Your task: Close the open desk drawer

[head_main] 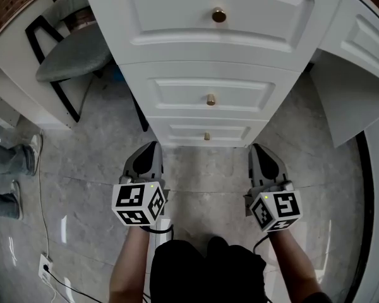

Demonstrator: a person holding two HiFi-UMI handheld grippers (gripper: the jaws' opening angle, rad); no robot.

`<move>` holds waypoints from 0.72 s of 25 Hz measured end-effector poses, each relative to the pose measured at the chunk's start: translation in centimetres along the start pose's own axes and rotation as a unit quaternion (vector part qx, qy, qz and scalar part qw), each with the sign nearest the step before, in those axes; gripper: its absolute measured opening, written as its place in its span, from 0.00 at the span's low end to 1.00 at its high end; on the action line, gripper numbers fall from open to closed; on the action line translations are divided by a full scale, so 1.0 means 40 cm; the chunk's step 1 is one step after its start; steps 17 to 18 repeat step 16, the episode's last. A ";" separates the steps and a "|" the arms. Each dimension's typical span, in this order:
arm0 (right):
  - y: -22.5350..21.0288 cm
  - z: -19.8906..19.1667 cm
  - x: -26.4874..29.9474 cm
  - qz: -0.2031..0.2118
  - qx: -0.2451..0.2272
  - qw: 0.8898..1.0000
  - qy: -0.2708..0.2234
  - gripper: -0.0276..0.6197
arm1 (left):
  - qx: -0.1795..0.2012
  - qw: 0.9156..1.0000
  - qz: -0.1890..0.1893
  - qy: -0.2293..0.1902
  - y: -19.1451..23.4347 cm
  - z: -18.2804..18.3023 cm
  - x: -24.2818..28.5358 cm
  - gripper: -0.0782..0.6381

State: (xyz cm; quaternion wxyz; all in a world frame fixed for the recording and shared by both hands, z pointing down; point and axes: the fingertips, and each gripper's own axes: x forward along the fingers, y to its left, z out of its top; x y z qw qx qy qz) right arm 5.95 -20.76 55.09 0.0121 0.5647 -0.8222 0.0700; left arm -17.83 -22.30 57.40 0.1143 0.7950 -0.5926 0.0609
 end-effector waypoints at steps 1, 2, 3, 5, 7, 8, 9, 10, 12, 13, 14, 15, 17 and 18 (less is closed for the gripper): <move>0.000 0.000 0.002 0.001 0.002 1.000 0.000 0.05 | 0.000 1.000 0.001 0.001 0.002 -0.003 0.001 0.12; 0.001 -0.001 0.004 0.001 0.003 1.000 0.000 0.05 | 0.000 1.000 0.002 0.002 0.004 -0.006 0.002 0.12; 0.001 -0.001 0.006 0.001 0.003 1.000 0.000 0.05 | 0.000 1.000 0.002 0.003 0.006 -0.008 0.003 0.12; 0.000 -0.001 0.007 0.001 0.001 1.000 0.000 0.05 | -0.003 1.000 0.002 0.004 0.008 -0.012 0.003 0.12; -0.003 0.000 0.009 0.001 0.001 1.000 0.000 0.05 | -0.006 1.000 0.001 0.004 0.009 -0.013 0.003 0.12; -0.005 -0.001 0.009 0.000 0.002 1.000 0.000 0.05 | -0.007 1.000 0.001 0.004 0.009 -0.013 0.003 0.12; -0.007 -0.002 0.009 0.000 0.003 1.000 0.001 0.05 | -0.007 1.000 0.000 0.003 0.010 -0.012 0.003 0.12; -0.009 -0.003 0.009 -0.001 0.004 1.000 0.001 0.05 | -0.006 1.000 0.000 0.003 0.010 -0.011 0.004 0.12; -0.012 -0.007 0.008 -0.002 0.004 1.000 0.002 0.05 | -0.004 1.000 0.000 0.002 0.010 -0.009 0.005 0.12; -0.014 -0.009 0.007 -0.003 0.004 1.000 0.003 0.05 | -0.004 1.000 -0.001 0.002 0.010 -0.008 0.006 0.12; -0.016 -0.011 0.006 -0.003 0.003 1.000 0.003 0.05 | -0.003 1.000 -0.001 0.001 0.009 -0.007 0.008 0.12; -0.018 -0.013 0.004 -0.004 0.003 1.000 0.004 0.05 | -0.002 1.000 -0.002 0.001 0.008 -0.007 0.009 0.12; -0.020 -0.015 0.003 -0.005 0.003 1.000 0.005 0.05 | -0.002 1.000 -0.002 0.000 0.007 -0.006 0.010 0.12; -0.020 -0.015 0.003 -0.005 0.003 1.000 0.005 0.05 | -0.002 1.000 -0.002 0.000 0.007 -0.006 0.010 0.12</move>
